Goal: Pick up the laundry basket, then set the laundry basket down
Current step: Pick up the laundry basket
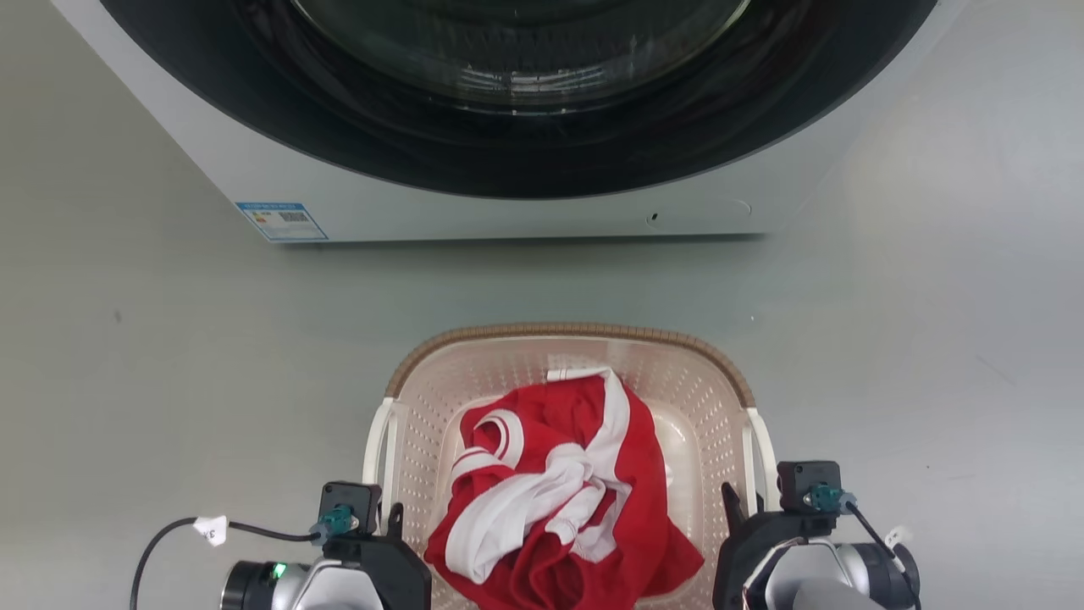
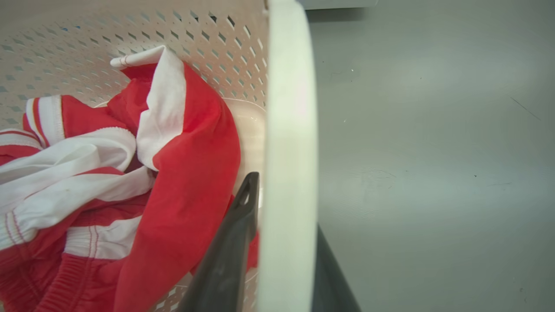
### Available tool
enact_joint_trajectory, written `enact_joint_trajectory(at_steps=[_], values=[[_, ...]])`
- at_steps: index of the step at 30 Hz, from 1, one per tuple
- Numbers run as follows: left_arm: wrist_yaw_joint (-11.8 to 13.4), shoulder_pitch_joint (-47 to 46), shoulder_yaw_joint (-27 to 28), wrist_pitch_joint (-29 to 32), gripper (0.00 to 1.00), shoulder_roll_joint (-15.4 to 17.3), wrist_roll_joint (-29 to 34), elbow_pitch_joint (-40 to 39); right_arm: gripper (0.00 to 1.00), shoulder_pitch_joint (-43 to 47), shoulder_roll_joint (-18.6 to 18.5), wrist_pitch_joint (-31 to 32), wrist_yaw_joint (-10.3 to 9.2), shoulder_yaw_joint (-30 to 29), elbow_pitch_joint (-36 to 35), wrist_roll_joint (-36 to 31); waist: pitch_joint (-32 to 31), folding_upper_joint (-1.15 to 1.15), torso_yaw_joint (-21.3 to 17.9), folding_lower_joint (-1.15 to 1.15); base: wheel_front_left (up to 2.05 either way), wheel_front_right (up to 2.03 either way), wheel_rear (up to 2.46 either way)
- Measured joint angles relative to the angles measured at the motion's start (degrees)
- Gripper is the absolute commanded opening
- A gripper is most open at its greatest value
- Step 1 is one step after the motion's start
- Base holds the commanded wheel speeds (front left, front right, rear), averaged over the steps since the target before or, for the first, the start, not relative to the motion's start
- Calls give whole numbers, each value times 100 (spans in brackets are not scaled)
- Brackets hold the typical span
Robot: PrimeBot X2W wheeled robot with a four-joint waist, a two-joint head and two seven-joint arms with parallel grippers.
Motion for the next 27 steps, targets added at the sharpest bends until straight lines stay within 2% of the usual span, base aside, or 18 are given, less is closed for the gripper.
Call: enact_joint_trajectory(at_steps=[14,27], values=[[44,1001,-389,537,0,0,-361,133,0,982,14,638,-24,594,-32,460,-1187,0,-63,-1,0,0,0],[43,1514,-602,928,0,0,-614,163,0,1469,23,1060,-52,939,18,776,-2026,0,-172,0,0,0,0]])
